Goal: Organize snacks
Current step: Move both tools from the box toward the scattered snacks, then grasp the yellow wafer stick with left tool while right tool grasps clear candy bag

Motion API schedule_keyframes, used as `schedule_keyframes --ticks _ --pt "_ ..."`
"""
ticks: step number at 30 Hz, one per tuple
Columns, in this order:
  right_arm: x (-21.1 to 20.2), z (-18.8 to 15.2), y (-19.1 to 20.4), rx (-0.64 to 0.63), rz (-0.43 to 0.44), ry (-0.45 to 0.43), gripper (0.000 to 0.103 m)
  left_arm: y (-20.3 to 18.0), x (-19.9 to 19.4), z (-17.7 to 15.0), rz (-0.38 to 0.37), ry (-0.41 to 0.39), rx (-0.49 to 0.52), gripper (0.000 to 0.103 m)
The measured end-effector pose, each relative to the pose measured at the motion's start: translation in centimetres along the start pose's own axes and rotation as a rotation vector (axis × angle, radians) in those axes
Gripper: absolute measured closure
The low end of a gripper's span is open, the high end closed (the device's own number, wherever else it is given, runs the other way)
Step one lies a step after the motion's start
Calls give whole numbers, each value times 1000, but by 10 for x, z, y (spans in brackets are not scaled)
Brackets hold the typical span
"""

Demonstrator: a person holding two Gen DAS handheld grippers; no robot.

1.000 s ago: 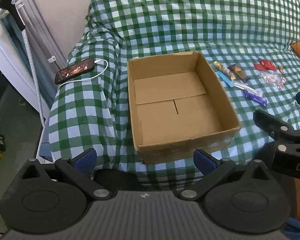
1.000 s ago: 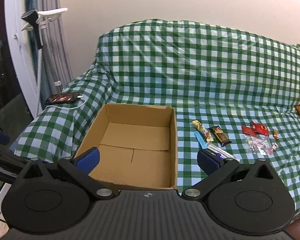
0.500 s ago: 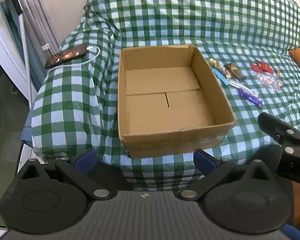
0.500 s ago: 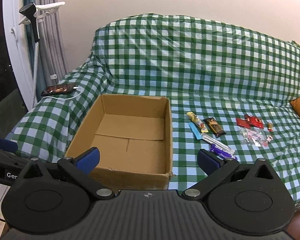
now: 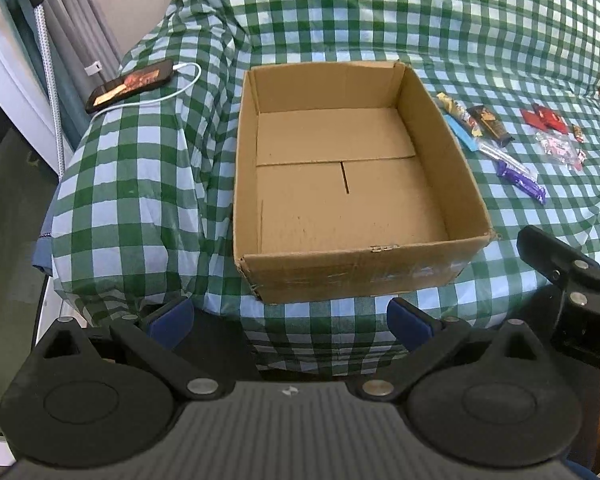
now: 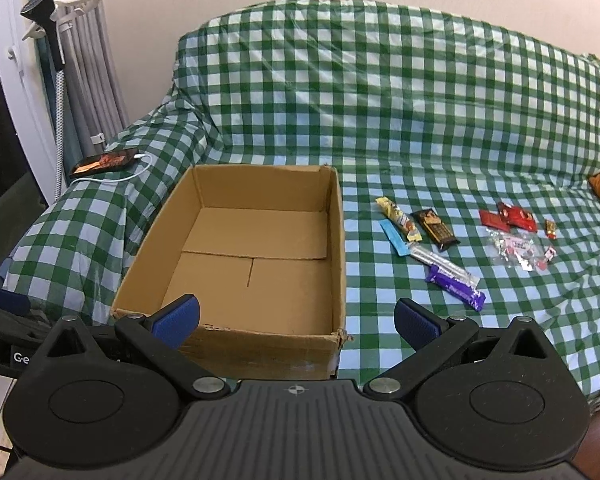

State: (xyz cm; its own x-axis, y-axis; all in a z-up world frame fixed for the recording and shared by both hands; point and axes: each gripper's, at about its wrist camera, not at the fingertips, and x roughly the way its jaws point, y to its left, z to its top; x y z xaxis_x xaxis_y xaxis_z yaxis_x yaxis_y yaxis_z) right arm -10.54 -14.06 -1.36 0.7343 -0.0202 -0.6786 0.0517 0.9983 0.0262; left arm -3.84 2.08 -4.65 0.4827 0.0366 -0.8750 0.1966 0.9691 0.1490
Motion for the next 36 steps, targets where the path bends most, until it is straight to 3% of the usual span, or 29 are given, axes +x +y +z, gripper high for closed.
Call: schedule_keyframes --ticks 15,21,28,36 --pt "17 1 -34 96 14 -26 0 -26 16 16 10 44 11 0" --pt "21 4 -83 134 -76 -120 0 -46 22 34 -9 64 20 0" --pt "55 -4 -157 120 -223 -136 0 -85 29 76 -67 66 -7 0" --pt "108 -14 -236 218 -281 -69 0 -176 68 155 -66 46 82 0"
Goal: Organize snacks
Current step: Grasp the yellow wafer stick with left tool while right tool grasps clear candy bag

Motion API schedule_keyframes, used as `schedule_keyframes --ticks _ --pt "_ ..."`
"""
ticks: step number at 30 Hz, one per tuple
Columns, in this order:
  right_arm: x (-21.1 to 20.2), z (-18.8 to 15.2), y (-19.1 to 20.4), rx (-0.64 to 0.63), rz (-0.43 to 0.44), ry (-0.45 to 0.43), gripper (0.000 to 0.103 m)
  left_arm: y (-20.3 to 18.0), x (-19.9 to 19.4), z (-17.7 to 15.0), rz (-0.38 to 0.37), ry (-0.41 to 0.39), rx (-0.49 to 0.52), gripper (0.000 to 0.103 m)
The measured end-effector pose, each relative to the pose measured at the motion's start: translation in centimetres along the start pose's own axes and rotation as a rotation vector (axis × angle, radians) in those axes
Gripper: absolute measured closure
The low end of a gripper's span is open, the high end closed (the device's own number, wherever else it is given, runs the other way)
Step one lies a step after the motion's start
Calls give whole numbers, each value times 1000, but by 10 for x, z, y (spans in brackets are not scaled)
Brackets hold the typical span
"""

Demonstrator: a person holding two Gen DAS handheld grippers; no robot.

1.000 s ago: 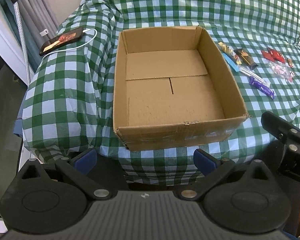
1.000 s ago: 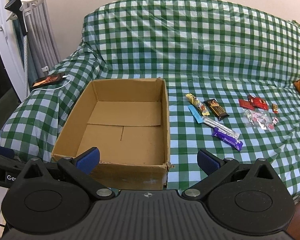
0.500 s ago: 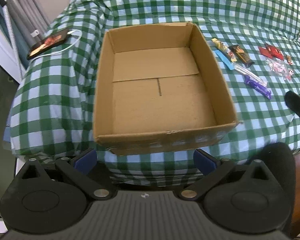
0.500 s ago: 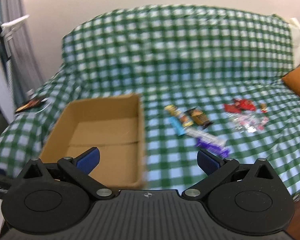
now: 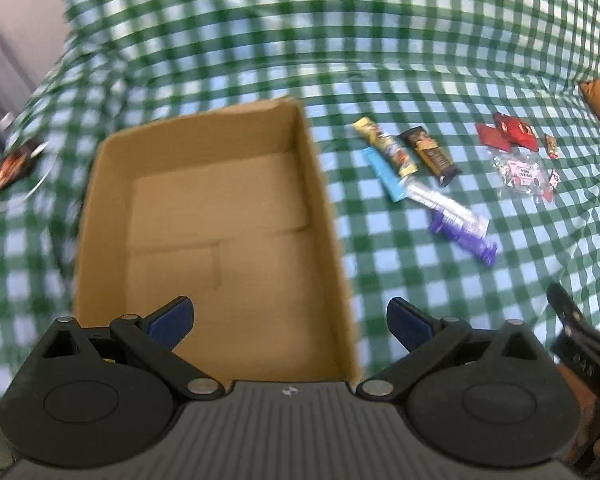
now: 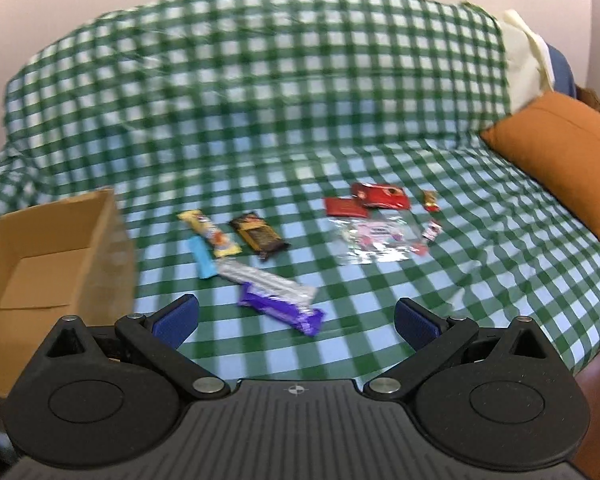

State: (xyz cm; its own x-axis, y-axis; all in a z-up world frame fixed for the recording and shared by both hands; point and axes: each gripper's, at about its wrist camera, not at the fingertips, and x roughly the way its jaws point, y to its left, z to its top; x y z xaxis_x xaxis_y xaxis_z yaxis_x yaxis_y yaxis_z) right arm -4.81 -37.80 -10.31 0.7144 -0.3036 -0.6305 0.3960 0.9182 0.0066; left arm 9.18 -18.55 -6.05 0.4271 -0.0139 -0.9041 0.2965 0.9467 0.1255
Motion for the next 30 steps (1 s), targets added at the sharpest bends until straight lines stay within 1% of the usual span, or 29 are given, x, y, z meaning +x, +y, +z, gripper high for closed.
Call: schedule_keyframes --ticks 4,6,8,10,11,13,15,16,18,20,21,23,25,27,29,30 --pt "43 11 -34 48 -54 11 0 -54 50 53 -14 29 58 0" --pt "70 19 -54 76 -78 19 0 -80 83 78 -28 50 74 0" --pt "106 26 -71 103 -90 53 0 -99 121 102 -28 86 68 0" --pt "149 32 -87 139 -56 123 0 -114 155 122 -8 97 40 0" --pt "168 31 -95 190 -40 157 0 -119 171 131 3 93 25 0" --pt "203 29 -114 367 -7 212 0 -124 196 146 6 81 12 0" --pt "231 26 -124 495 11 229 0 -130 223 160 14 92 8 0" --pt "248 27 -126 536 -4 233 0 -132 236 166 17 99 6 0" --pt "271 31 -122 568 -48 218 0 -135 258 176 18 108 -2 0" --pt "296 37 -117 610 -103 230 0 -135 277 183 17 119 -17 0" --pt "309 38 -113 645 -146 234 0 -134 287 185 6 130 -29 0" --pt "323 46 -101 702 -283 228 0 -132 302 189 -14 157 -53 0" --pt "336 55 -90 750 -418 245 0 -127 315 191 -27 179 -79 0" --pt "349 63 -82 779 -528 256 0 -120 324 190 -45 199 -111 0" --pt "357 66 -75 788 -609 236 0 -115 327 190 -64 200 -134 0" --pt "357 65 -71 757 -618 219 0 -112 325 191 -74 186 -141 4"
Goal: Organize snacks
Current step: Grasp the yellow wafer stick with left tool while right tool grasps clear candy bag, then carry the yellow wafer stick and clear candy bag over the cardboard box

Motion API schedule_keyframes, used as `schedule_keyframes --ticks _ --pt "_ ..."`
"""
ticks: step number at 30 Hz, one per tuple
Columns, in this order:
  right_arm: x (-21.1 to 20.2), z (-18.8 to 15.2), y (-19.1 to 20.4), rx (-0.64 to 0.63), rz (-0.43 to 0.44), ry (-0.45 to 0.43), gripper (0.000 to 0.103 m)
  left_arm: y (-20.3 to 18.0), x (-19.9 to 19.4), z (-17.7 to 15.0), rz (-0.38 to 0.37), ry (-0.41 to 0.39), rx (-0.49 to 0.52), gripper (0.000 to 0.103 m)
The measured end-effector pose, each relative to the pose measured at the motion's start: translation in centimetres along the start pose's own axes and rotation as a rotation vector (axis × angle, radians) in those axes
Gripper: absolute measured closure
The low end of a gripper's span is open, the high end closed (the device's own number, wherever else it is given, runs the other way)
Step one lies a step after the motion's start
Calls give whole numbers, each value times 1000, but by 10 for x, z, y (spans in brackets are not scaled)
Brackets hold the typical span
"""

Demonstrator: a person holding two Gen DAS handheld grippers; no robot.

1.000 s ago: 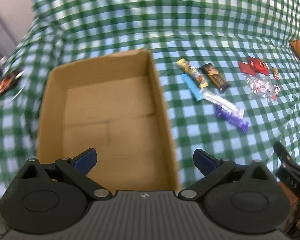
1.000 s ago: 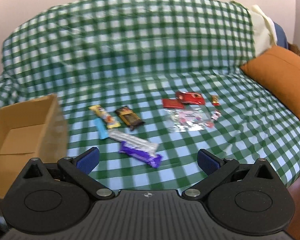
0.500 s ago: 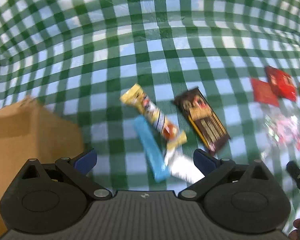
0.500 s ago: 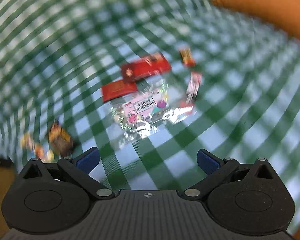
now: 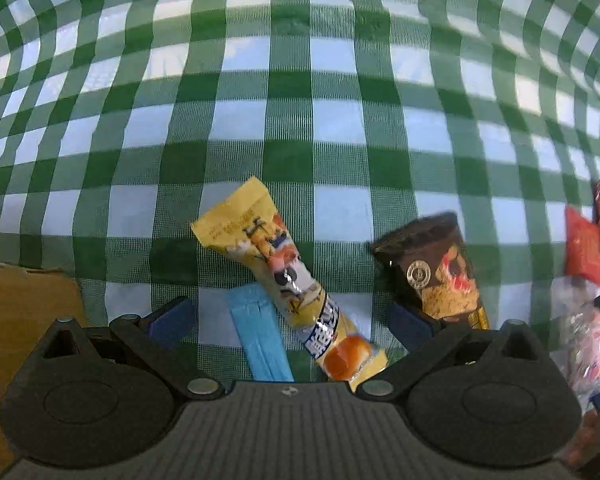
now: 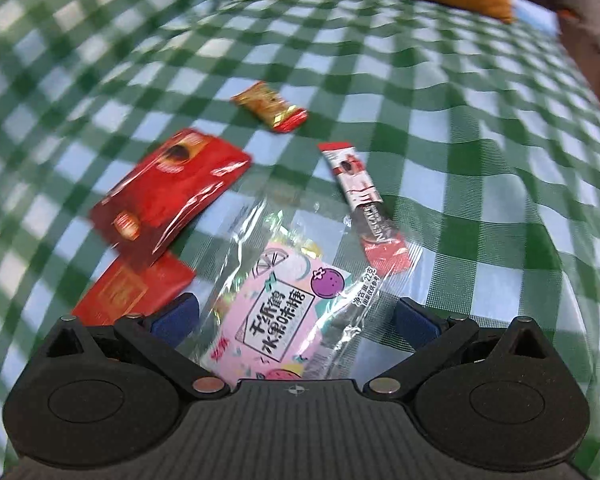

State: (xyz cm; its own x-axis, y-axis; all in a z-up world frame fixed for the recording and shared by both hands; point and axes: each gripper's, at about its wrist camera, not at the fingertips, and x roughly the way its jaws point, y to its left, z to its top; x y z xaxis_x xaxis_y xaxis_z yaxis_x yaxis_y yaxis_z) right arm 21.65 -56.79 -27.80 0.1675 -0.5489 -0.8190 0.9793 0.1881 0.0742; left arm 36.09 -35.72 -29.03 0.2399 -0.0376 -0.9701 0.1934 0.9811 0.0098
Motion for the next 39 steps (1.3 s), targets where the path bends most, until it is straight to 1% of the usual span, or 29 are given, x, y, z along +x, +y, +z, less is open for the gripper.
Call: schedule_keyframes --ticks 1,2,3,4,5,6,7,8,9,11,13,17,18,21,22,26,28,32,36,39 --pt "-2 -3 0 -33 13 -19 0 3 -3 0 -4 -8 -3 17" --pt "-3 -6 -2 -81 34 -28 1 4 -7 1 6 -12 -5 25" --pt "-7 -7 -5 -112 55 -37 5 9 -12 5 -4 -20 -9 50" --pt "-13 -8 -11 -122 81 -60 21 13 -16 6 -29 -20 -15 77" --pt "-19 -7 -16 -131 101 -81 44 18 -19 8 -64 -16 -27 79" --pt "-26 -6 -22 -135 111 -99 52 23 -24 9 -86 -21 -40 84" --pt "-30 -5 -26 -140 121 -108 61 27 -28 8 -87 -35 -40 87" --pt "-33 -5 -31 -156 144 -112 64 30 -33 7 -81 -54 -34 87" --pt "-36 -5 -36 -168 174 -114 65 31 -40 6 -78 -70 -24 88" --pt "-42 -2 -48 -175 215 -124 69 37 -53 2 -103 -93 -6 88" --pt "-56 1 -64 -176 246 -156 71 37 -69 -4 -138 -114 5 88" --pt "-91 5 -92 -191 319 -219 71 39 -101 -13 -202 -151 19 88" --pt "-99 7 -99 -199 337 -227 71 39 -112 -14 -218 -159 21 88" --pt "-125 10 -117 -219 413 -235 71 41 -148 -31 -256 -200 40 88" --pt "-135 10 -124 -222 449 -232 71 32 -157 -36 -269 -213 48 88" --pt "-182 4 -150 -240 568 -241 71 41 -211 -75 -325 -265 93 88" --pt "-206 -1 -161 -251 607 -253 71 52 -240 -101 -343 -305 111 88" --pt "-250 -15 -182 -258 689 -243 71 80 -286 -146 -344 -351 114 88" --pt "-294 -37 -199 -307 762 -215 71 130 -324 -197 -335 -368 82 88" --pt "-333 -65 -215 -388 833 -201 71 176 -346 -239 -311 -377 48 88"
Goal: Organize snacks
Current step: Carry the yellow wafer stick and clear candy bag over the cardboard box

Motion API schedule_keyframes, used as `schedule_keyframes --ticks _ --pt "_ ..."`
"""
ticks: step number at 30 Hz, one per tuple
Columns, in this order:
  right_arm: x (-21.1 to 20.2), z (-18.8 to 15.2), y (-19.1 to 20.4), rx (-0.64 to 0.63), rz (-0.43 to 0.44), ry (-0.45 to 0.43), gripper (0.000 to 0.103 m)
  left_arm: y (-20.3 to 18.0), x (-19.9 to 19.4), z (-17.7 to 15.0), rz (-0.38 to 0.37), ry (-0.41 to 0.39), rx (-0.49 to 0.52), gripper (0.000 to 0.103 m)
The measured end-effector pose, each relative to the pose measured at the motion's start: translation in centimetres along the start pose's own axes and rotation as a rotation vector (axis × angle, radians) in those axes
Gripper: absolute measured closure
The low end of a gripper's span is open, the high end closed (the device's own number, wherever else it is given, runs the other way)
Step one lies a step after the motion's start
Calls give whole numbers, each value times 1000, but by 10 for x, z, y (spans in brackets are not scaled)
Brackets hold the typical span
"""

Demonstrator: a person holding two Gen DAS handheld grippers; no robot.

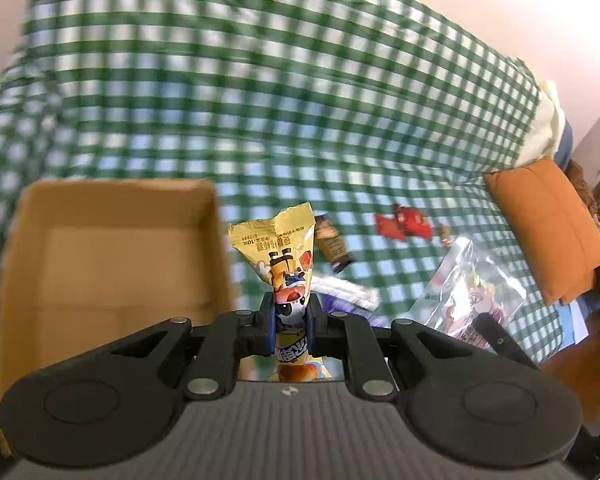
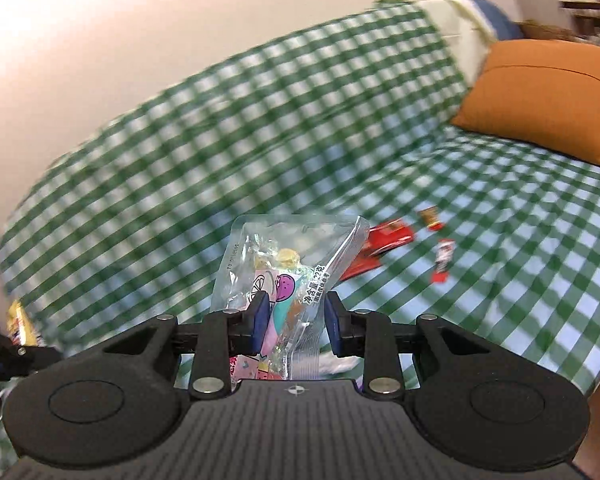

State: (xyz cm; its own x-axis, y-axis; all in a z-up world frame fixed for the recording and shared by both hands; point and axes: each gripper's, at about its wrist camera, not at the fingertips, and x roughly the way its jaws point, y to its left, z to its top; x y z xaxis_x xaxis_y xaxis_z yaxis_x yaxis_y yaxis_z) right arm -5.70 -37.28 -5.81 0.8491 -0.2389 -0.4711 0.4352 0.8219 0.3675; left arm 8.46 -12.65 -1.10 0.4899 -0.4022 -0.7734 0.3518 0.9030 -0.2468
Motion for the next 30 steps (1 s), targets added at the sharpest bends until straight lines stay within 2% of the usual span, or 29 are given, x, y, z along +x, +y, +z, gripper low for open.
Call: schedule_keyframes --ticks 2,6,13,19,30 --pt "-24 -13 19 -57 49 18 71 22 -30 -23 41 -18 -23 88" --pt "-62 -40 55 -118 141 91 71 56 -65 -69 110 -15 -65 88" --pt "-104 -83 119 -239 247 176 71 108 -113 -127 150 -28 -131 88" --pt "-120 -101 152 -315 261 214 71 121 -130 -144 131 -64 -152 88" --pt "-136 -108 165 -368 241 202 71 133 -144 -153 114 -98 -183 88"
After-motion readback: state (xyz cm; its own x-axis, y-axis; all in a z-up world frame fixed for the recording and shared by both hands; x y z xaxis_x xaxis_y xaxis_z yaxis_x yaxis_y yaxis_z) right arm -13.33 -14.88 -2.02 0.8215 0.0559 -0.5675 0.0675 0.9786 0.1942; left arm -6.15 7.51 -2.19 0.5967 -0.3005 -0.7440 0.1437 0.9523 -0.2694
